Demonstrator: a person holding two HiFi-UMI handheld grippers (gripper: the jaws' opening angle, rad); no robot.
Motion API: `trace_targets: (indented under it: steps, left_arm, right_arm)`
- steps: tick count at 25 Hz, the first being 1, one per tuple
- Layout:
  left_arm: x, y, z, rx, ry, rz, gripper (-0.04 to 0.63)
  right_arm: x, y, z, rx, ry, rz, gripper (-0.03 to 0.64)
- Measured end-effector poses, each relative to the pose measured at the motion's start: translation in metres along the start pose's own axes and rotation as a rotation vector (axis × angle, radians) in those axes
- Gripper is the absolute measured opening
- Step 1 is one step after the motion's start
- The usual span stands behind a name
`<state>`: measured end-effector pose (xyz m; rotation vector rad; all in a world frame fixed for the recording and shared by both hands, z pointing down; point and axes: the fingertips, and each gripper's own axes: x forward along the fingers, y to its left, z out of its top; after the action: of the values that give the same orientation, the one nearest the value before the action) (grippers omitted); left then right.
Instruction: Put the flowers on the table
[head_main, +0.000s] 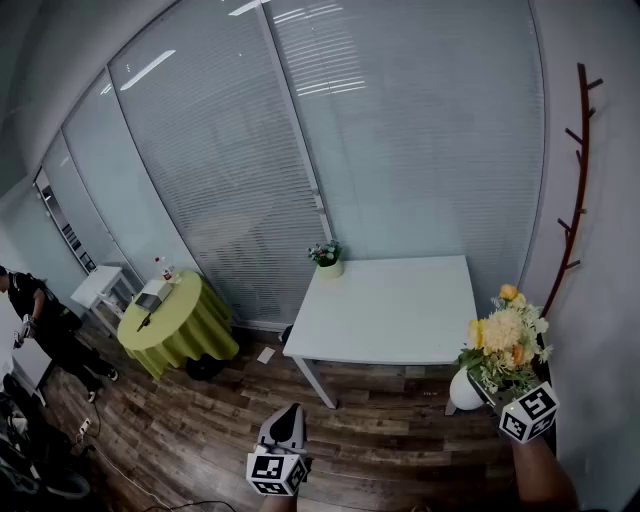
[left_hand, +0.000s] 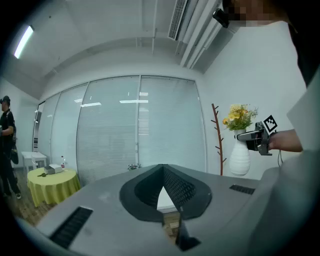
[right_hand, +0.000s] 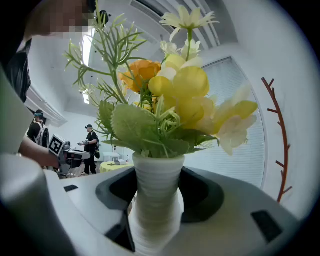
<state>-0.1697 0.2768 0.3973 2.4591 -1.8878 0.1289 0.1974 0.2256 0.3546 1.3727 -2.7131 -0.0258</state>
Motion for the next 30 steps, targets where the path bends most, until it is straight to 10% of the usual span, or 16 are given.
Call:
trace_targets:
  steps: [30]
  left_arm:
    - [0.055, -0.067, 0.018, 0.080, -0.026, -0.010, -0.005]
  right_arm:
    - [-0.021, -0.052, -0.010, 0.017, -0.036, 0.028, 0.262]
